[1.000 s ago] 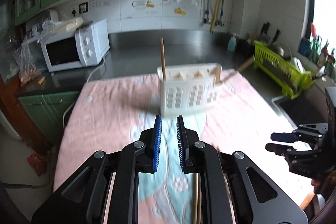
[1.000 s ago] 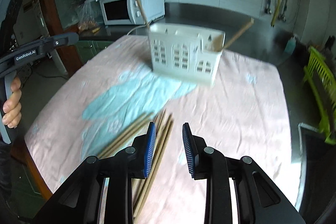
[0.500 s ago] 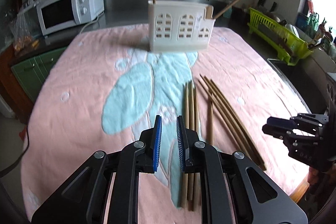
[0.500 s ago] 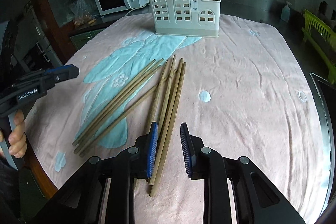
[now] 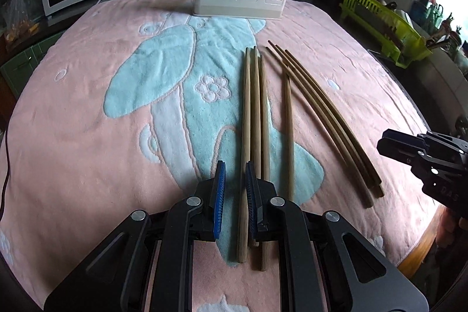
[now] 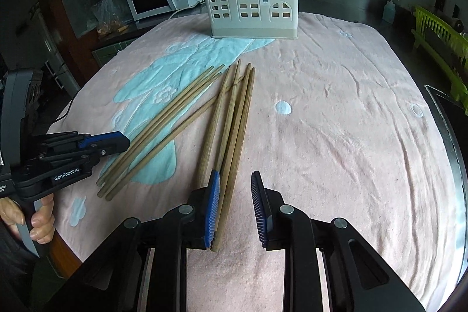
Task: Organize utensils
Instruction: 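Return the left tool and grasp another chopstick while the right tool grasps one too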
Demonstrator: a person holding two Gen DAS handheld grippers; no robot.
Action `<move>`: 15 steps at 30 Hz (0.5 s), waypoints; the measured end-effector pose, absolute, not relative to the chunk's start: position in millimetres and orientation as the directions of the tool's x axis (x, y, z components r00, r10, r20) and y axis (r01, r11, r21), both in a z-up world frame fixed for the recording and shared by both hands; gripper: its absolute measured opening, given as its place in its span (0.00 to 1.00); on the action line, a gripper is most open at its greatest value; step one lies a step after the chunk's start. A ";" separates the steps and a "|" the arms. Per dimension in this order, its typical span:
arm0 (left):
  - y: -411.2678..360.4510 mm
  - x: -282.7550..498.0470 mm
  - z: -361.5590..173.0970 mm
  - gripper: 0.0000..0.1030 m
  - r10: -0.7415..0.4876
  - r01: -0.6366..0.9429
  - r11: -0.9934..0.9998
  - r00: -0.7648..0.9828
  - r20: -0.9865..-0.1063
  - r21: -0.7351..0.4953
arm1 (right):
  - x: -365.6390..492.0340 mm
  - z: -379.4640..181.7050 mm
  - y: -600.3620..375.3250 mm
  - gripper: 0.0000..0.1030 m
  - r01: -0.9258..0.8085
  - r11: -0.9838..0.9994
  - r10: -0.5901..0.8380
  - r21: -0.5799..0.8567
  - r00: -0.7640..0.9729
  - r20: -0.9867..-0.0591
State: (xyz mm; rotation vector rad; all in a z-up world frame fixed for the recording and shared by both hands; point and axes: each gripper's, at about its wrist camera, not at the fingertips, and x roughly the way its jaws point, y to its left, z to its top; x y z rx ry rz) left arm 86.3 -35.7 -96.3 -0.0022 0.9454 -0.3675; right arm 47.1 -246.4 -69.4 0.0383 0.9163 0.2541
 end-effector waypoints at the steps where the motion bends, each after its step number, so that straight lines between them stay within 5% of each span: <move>1: -36.8 86.0 -96.3 0.13 -0.311 0.312 0.937 0.528 -0.790 -0.160 | 47.3 -70.7 -246.8 0.21 -0.200 0.969 0.234 0.142 0.579 -0.781; 15: -47.3 81.4 -101.1 0.11 -0.274 0.355 0.931 0.526 -0.805 -0.084 | 48.1 -82.0 -250.2 0.21 -0.189 0.970 0.235 0.153 0.560 -0.795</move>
